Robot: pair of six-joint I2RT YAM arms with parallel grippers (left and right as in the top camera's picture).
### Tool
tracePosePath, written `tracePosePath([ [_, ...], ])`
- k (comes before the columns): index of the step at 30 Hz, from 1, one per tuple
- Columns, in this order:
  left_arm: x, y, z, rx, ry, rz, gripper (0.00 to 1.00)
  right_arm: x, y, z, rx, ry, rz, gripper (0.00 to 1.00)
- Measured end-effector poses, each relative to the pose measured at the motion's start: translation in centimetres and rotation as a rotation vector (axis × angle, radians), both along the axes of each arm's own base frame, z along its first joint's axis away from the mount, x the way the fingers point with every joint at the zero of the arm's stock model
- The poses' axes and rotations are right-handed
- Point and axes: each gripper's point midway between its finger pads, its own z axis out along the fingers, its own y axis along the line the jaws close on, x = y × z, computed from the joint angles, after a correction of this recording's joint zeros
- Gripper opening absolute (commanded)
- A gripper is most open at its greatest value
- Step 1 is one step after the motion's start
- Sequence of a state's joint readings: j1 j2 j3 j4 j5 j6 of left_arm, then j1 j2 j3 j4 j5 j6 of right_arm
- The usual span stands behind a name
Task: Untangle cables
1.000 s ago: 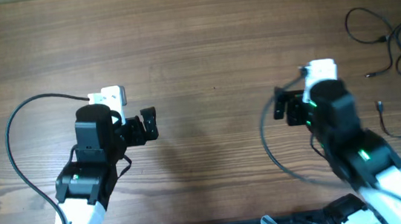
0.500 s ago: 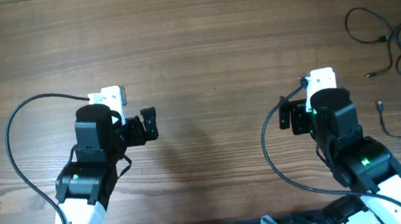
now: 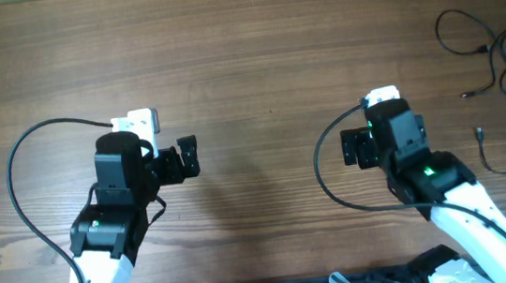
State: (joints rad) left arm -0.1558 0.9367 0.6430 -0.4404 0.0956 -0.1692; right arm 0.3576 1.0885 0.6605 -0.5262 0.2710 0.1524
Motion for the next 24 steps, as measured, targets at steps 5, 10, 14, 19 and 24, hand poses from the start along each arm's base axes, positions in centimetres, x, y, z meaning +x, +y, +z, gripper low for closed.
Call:
tracePosePath([
  [5,0.0,0.0,0.0,0.000,0.000,0.000,1.00,0.3,0.1,-3.1,-0.035,0.094,0.000,1.00],
  [10,0.0,0.0,0.0,0.000,0.000,0.000,1.00,1.4,0.9,-3.5,0.006,0.070,-0.007,1.00],
  [14,0.0,0.0,0.0,0.000,0.001,0.000,1.00,3.8,3.1,2.1,0.155,-0.181,0.047,1.00],
  [19,0.0,0.0,0.0,0.000,-0.001,0.000,1.00,0.2,2.2,4.0,0.227,-0.390,0.087,1.00],
  [24,0.0,0.0,0.0,0.000,0.002,0.000,1.00,-0.5,1.5,5.2,0.220,-0.472,0.089,1.00],
])
